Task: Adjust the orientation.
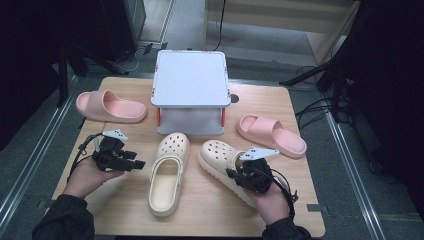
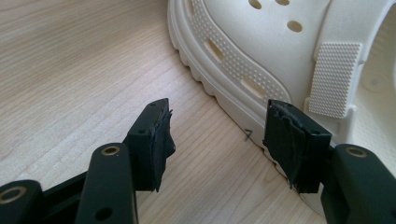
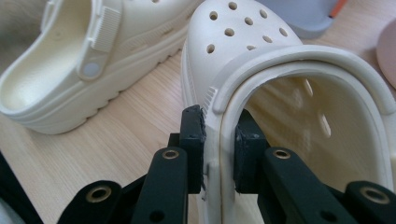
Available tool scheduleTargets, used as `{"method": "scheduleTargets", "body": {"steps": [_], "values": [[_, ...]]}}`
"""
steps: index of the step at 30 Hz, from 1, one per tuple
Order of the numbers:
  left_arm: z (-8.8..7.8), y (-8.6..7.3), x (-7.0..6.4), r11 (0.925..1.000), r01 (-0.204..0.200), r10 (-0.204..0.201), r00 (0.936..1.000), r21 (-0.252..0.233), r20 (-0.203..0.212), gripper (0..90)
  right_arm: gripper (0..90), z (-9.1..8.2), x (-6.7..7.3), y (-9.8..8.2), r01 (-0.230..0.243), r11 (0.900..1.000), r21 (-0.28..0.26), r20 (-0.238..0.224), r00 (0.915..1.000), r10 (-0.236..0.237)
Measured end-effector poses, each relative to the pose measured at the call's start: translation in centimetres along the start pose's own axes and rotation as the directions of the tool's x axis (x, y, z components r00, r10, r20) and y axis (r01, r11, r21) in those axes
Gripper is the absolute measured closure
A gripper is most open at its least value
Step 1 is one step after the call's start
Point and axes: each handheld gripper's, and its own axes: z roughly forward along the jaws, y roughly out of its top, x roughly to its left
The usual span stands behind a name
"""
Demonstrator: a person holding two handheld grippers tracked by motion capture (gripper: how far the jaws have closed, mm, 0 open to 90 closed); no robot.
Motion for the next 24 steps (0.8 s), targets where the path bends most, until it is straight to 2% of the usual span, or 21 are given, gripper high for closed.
{"method": "scheduleTargets", "body": {"steps": [5,8,10,13,14,17,24], "values": [[0.0,0.1,-0.1,1.0000,-0.006,0.006,1.0000,-0.005,0.007,40.7,77.8,0.4,-0.1,-0.1,-0.044,0.999,0.018,0.065,0.9969,0.043],[0.0,0.1,-0.4,0.9999,-0.003,0.003,1.0000,-0.010,0.005,40.7,77.9,0.8,-0.2,0.2,-0.072,0.997,0.003,0.102,0.9922,0.071],[0.1,0.3,-0.6,0.9999,-0.003,0.003,1.0000,-0.016,0.005,40.7,77.8,1.2,0.1,0.6,-0.141,0.990,-0.006,0.117,0.9831,0.141],[0.2,0.5,-0.8,0.9998,-0.012,0.012,0.9999,-0.015,0.006,40.7,77.8,2.1,0.6,1.0,-0.209,0.978,-0.013,0.097,0.9730,0.210],[0.2,0.5,-0.9,0.9998,-0.018,0.019,0.9998,-0.012,0.008,40.7,77.6,2.3,0.8,1.1,-0.206,0.978,-0.015,0.099,0.9735,0.206],[0.4,0.5,-1.1,0.9996,-0.027,0.027,0.9995,-0.008,0.015,40.7,77.6,3.3,1.7,1.4,-0.149,0.989,0.002,0.134,0.9799,0.148],[0.5,0.4,-1.1,0.9995,-0.032,0.032,0.9993,-0.004,0.020,40.7,77.3,5.0,3.0,2.4,-0.101,0.995,0.022,0.153,0.9835,0.096]]}}
